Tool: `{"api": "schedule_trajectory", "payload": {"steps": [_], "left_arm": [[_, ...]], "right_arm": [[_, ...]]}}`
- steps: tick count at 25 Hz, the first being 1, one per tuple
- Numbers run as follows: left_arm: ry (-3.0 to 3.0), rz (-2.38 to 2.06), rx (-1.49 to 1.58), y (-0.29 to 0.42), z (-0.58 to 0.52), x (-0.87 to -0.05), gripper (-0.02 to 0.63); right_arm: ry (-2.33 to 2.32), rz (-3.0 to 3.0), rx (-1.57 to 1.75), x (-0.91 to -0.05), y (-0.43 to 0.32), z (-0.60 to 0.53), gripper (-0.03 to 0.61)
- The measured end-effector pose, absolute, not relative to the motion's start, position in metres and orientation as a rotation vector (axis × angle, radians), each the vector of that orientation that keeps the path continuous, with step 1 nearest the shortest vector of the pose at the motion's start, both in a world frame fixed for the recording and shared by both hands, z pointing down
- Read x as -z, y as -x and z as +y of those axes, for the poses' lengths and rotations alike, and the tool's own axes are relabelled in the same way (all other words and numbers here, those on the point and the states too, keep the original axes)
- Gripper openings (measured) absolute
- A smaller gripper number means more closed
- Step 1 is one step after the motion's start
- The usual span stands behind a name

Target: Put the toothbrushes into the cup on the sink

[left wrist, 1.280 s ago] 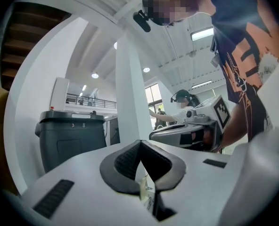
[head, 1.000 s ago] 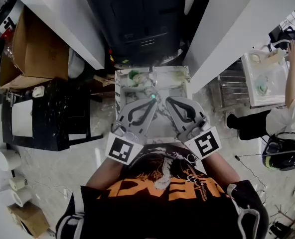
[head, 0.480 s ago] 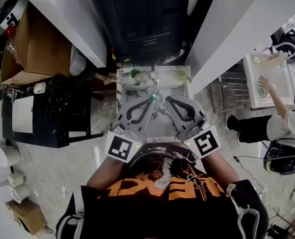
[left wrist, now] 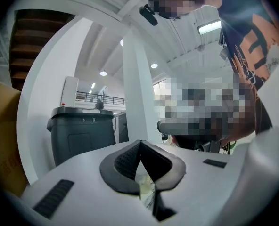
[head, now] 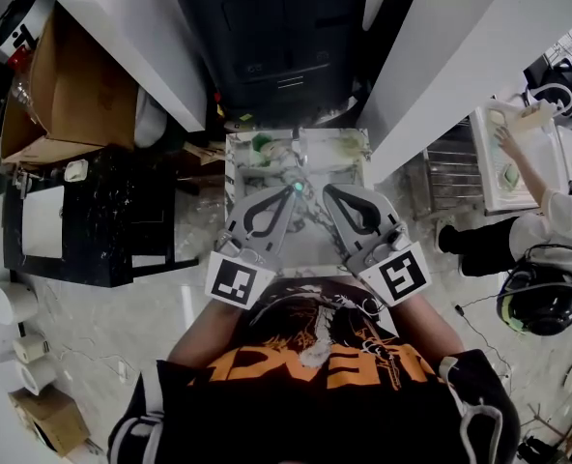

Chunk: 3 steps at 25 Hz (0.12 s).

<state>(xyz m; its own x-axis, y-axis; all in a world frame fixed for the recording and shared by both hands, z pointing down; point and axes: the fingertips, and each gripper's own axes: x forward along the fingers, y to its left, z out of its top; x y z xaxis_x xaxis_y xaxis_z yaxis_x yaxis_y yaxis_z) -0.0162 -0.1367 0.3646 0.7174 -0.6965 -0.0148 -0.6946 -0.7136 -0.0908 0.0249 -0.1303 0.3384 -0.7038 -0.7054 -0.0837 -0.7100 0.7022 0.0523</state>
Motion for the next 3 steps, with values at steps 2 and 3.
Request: {"api": "schedule_trajectory", "payload": {"steps": [2, 3], "left_arm": [[2.829, 1.152, 0.016, 0.0154, -0.1359, -0.3639, 0.023], [2.83, 1.153, 0.009, 0.0149, -0.1354, -0.3636, 0.023]], "right_arm": [[1.186, 2.841, -0.125, -0.3381, -0.0259, -0.129, 0.014], [1.186, 2.84, -0.127, -0.3381, -0.0264, -0.1284, 0.014]]}}
